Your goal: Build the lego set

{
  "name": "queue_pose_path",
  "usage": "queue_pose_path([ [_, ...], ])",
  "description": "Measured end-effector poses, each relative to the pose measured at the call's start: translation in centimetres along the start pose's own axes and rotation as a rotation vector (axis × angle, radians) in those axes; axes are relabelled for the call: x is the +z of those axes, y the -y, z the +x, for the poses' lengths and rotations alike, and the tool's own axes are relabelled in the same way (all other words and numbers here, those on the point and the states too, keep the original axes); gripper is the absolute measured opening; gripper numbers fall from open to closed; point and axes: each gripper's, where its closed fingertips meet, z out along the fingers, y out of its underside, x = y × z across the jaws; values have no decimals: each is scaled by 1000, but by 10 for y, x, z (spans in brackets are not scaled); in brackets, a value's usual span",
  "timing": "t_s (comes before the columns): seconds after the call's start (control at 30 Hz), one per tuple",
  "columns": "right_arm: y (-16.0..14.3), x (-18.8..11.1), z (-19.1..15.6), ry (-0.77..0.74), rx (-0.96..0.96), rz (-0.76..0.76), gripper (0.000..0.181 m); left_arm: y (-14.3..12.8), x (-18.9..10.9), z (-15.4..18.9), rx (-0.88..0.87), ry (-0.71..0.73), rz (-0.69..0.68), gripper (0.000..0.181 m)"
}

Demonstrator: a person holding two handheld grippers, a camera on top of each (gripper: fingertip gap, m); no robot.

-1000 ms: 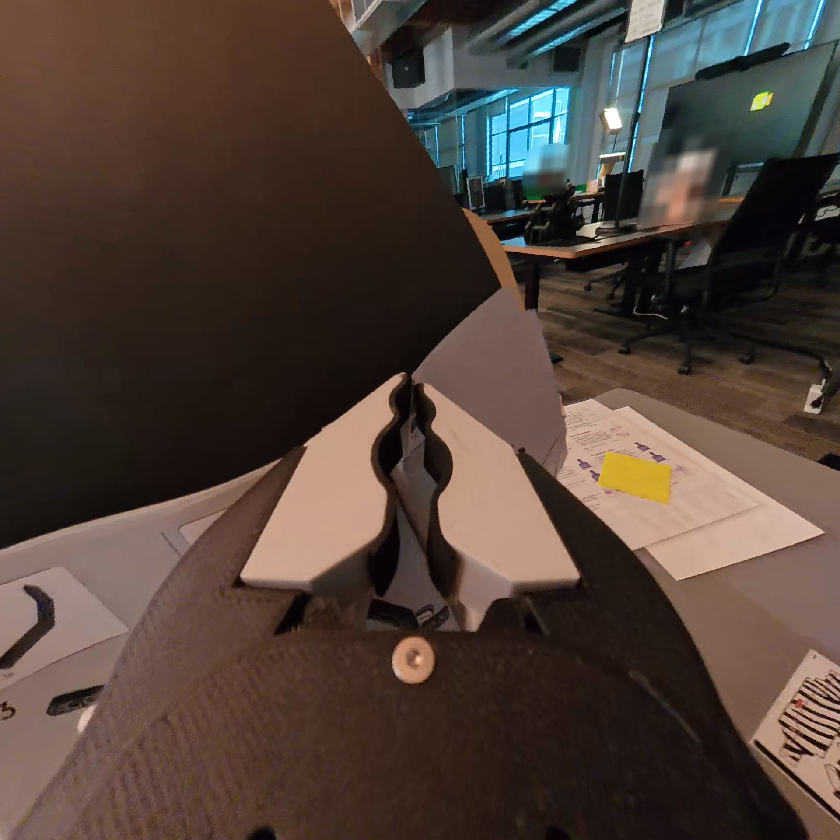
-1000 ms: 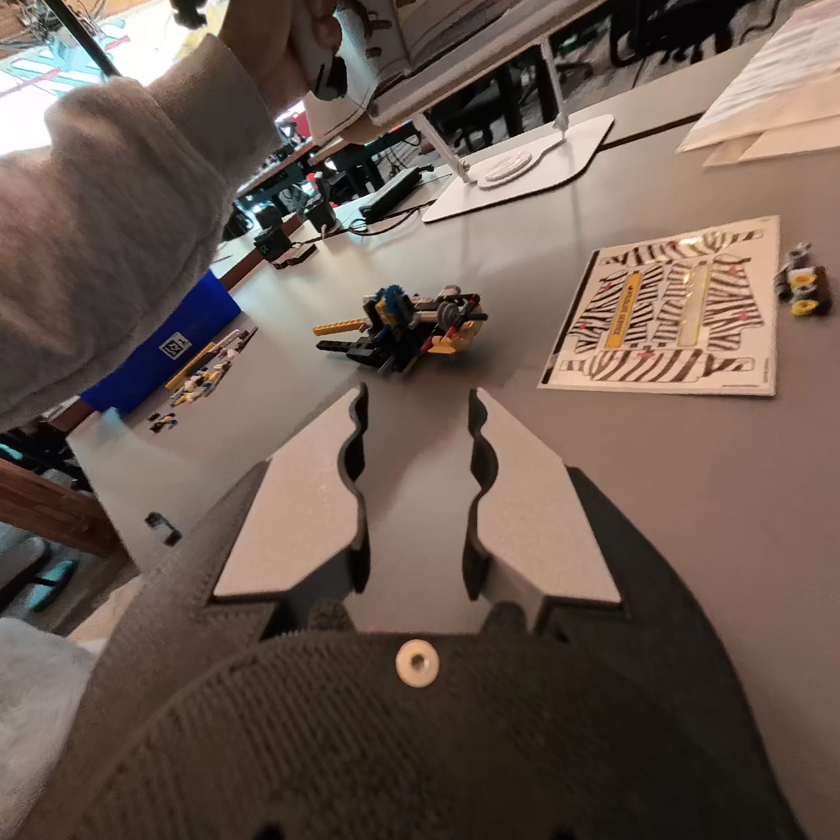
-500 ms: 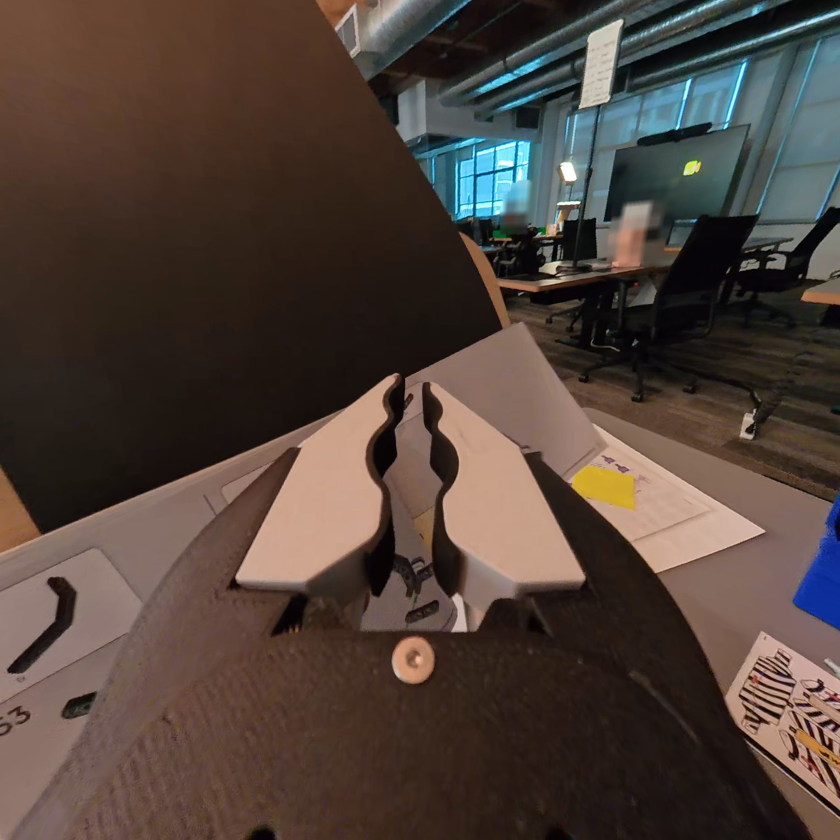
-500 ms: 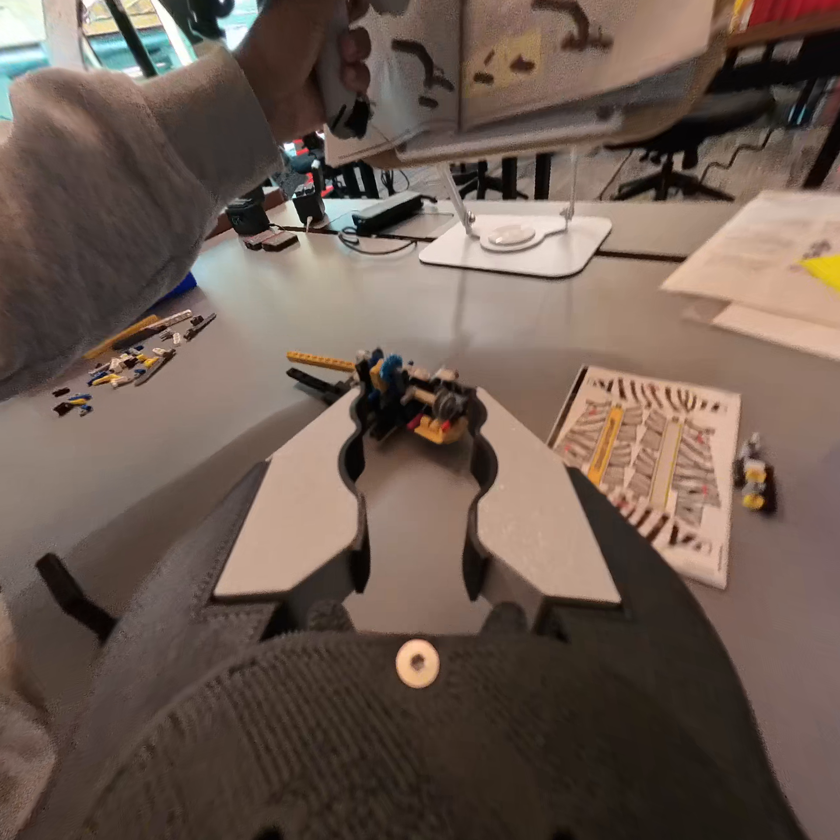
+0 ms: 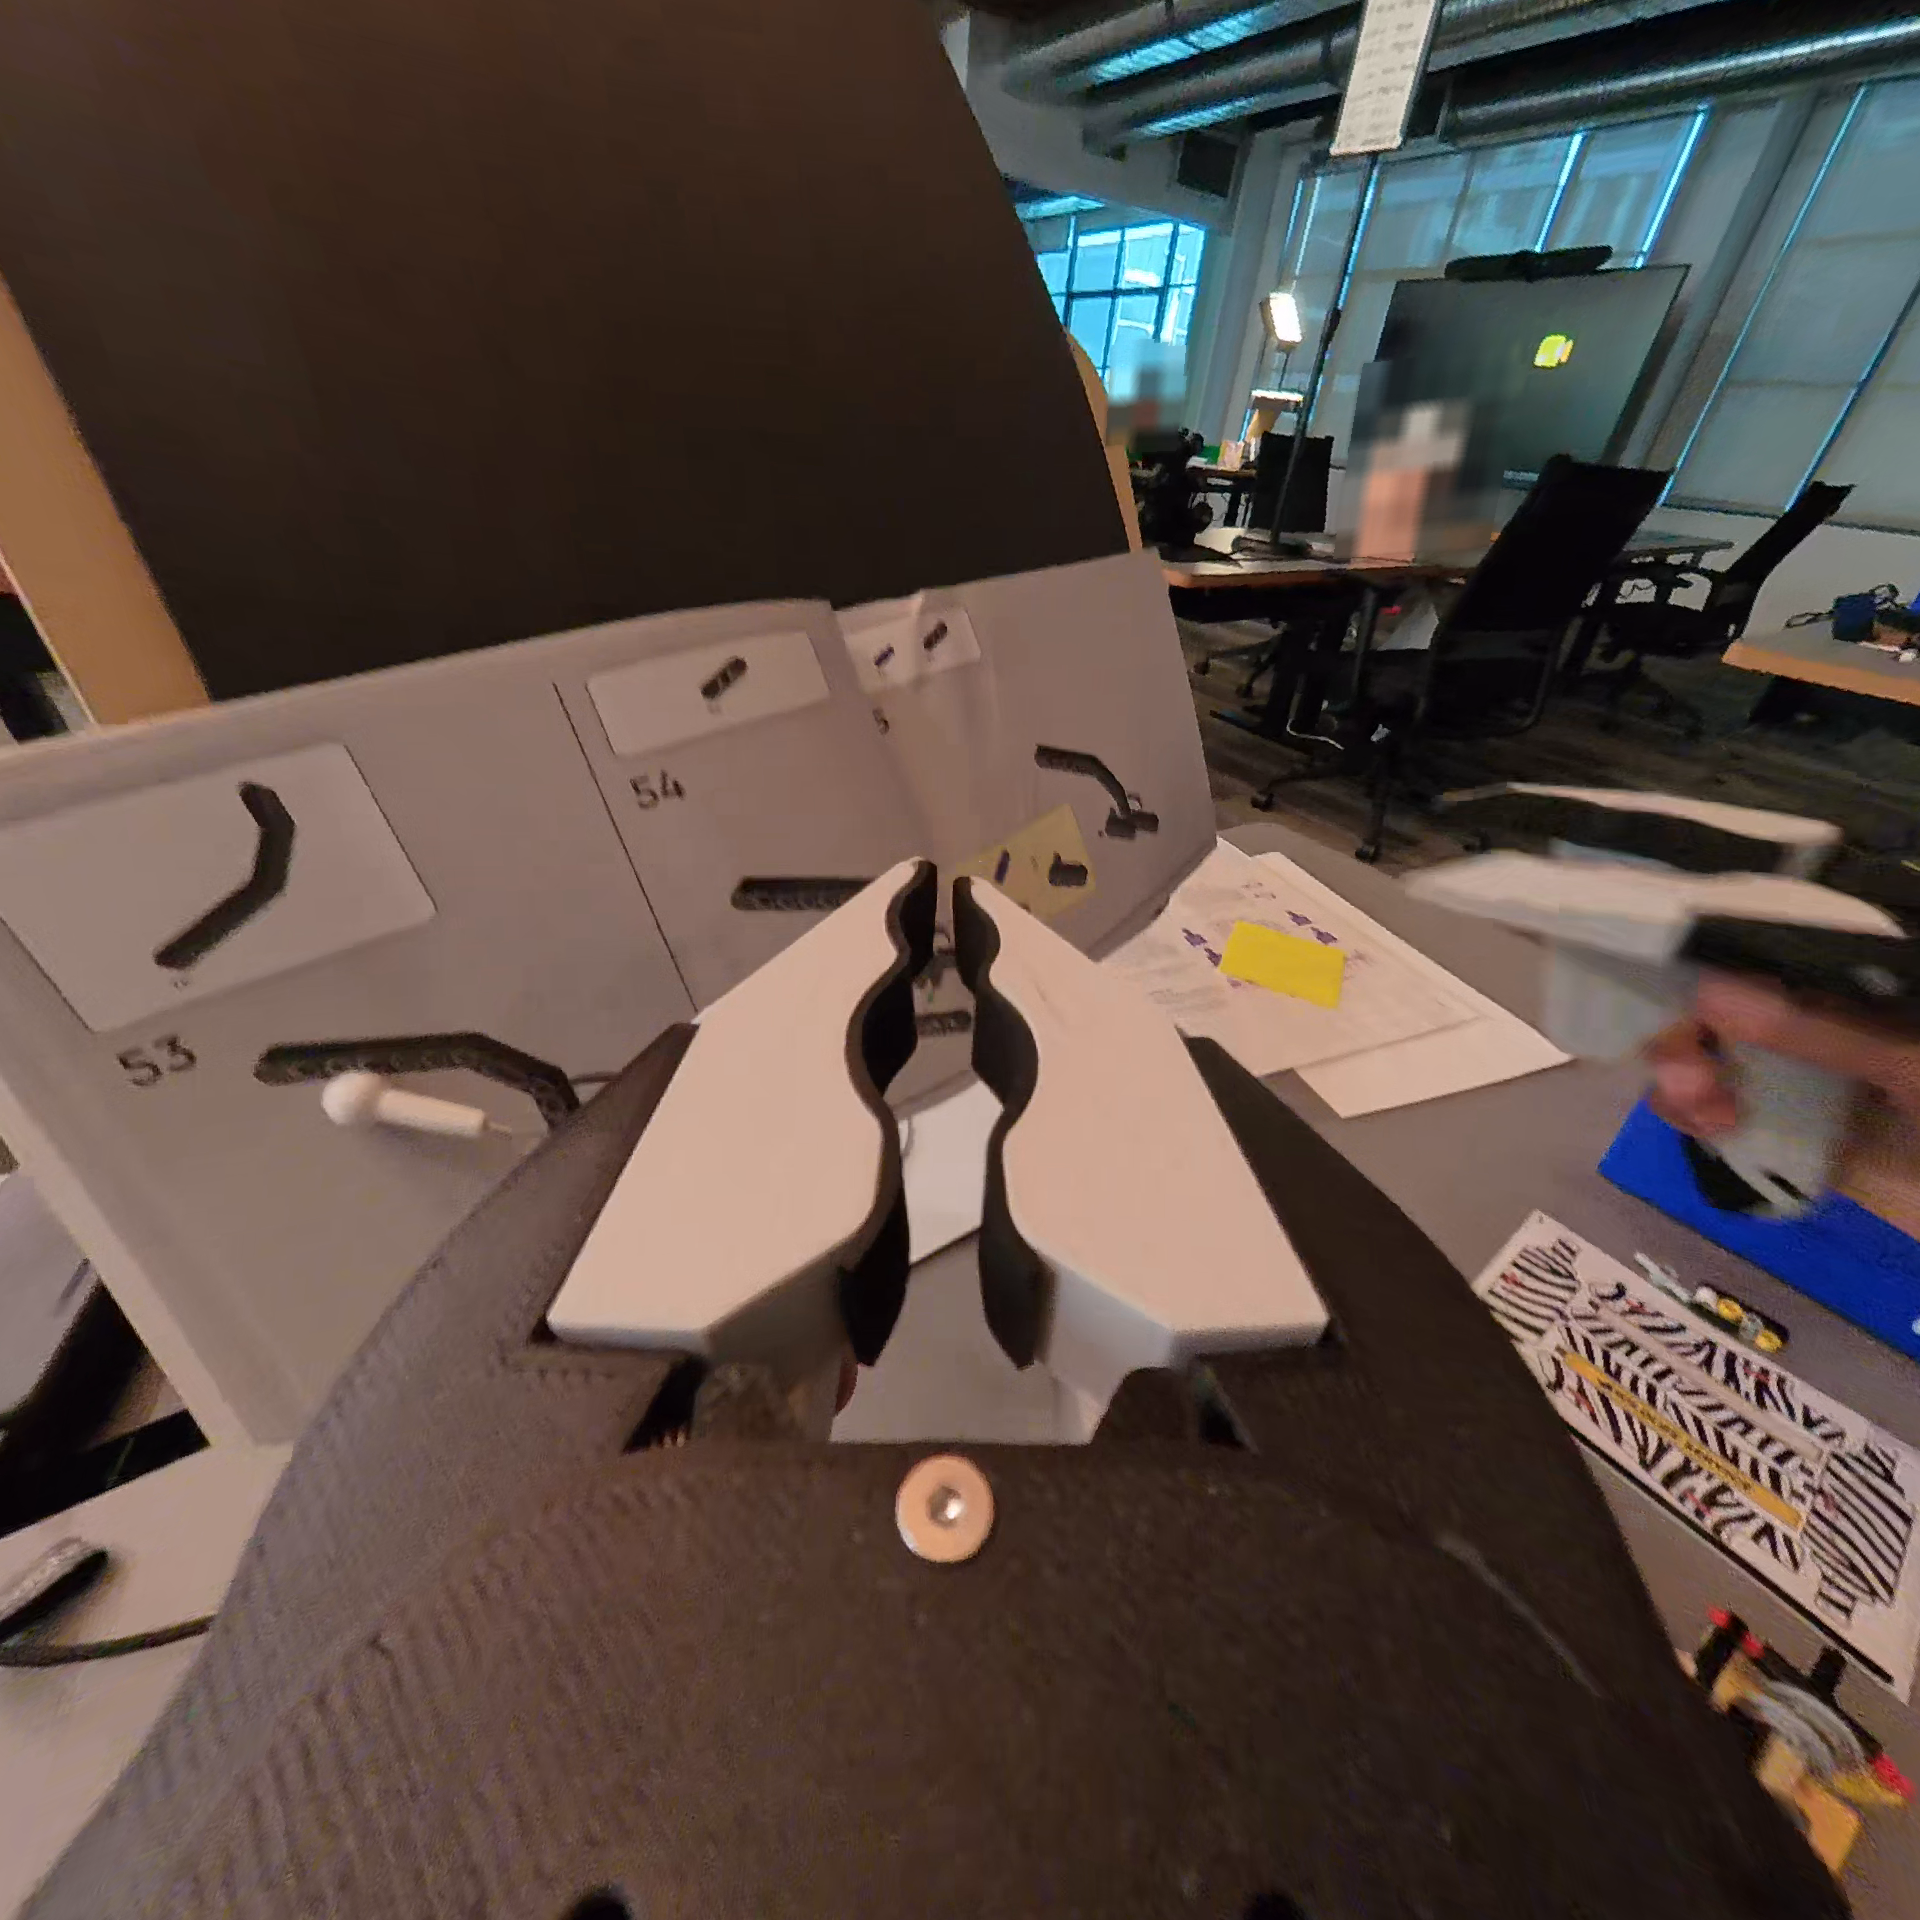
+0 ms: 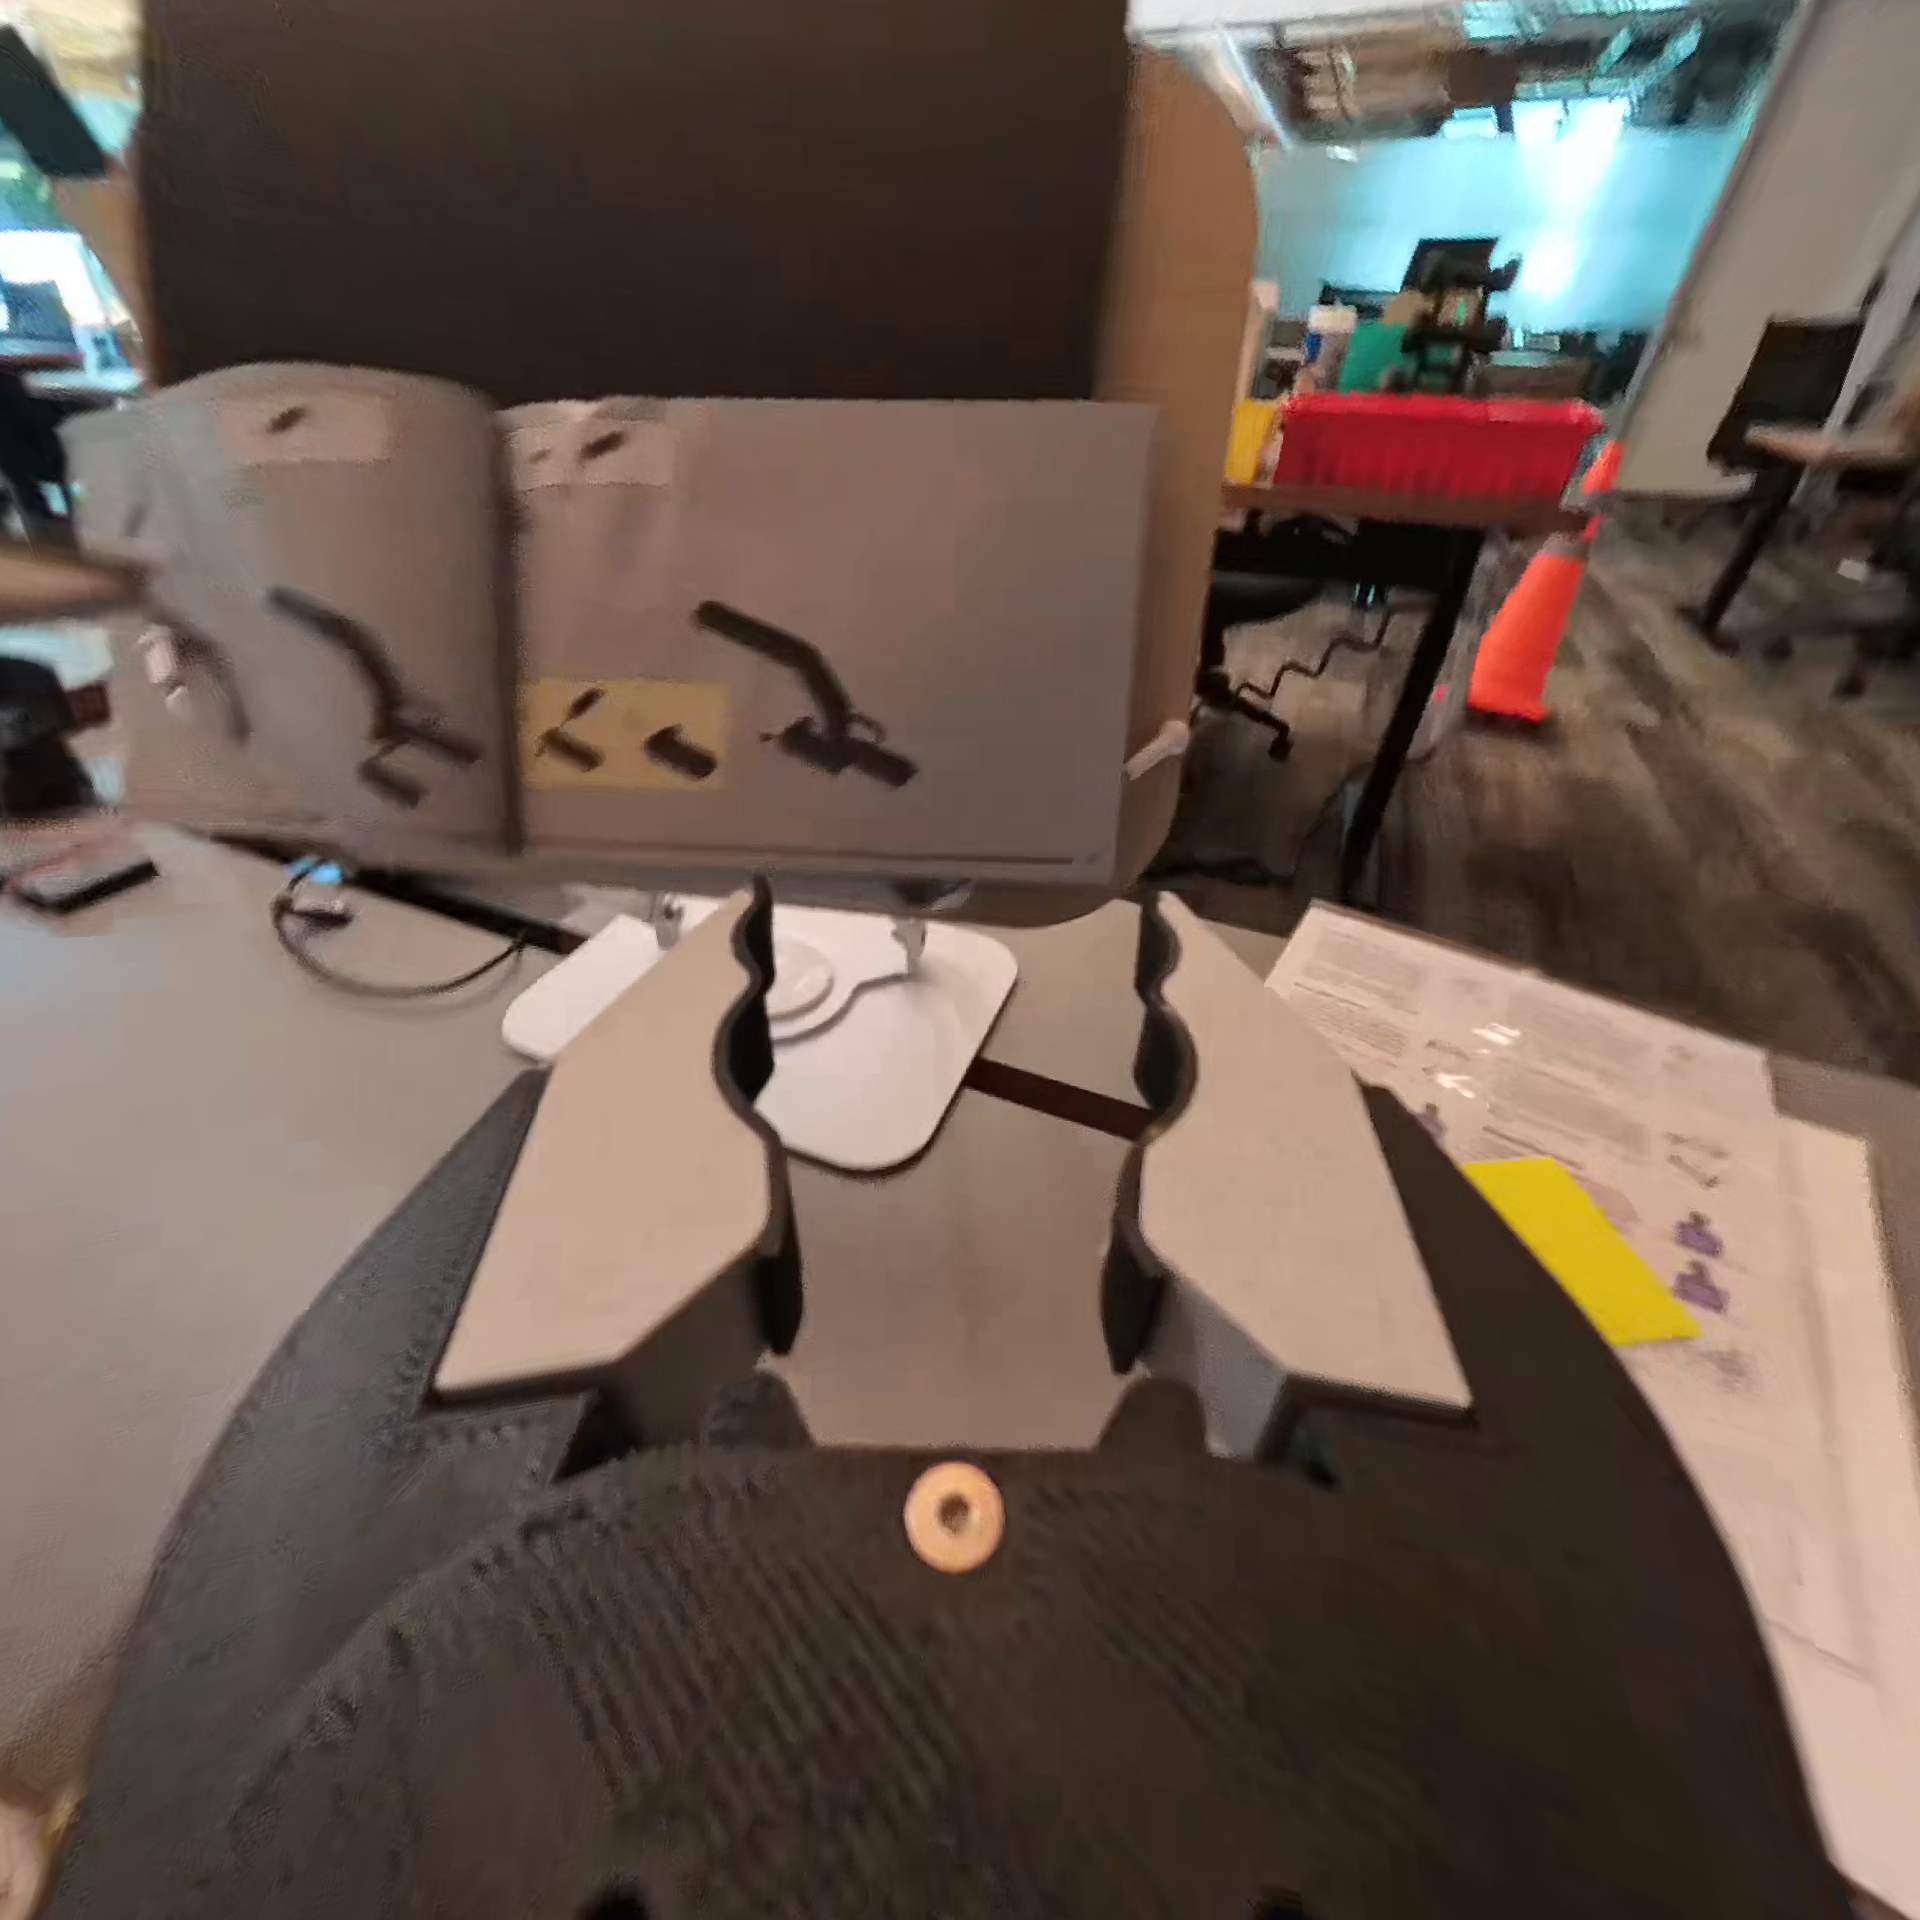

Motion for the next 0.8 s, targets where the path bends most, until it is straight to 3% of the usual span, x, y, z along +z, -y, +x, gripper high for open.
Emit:
queue_pose_path([
  [0.03, -2, 15, 7, -6, 50, -4, 71, -6, 0, 2, 2, -8, -11, 2],
  [0.2, -17, 61, 19, 54, 205, -30, 66, -25, -2, 12, -1, -77, -64, 2],
  [0.43, -13, 62, 13, 142, 267, 15, 40, -18, -8, 5, -54, -85, 3, 0],
  [0.53, -10, 67, 14, 59, 246, 28, 68, -15, -5, 2, -85, -74, 35, 0],
  [0.67, -10, 85, -11, 16, 197, 7, 89, -12, -3, -4, -146, -49, 77, 0],
  [0.8, -14, 90, -18, -119, 147, -15, 91, -12, -7, -6, -193, -54, 104, 0],
])
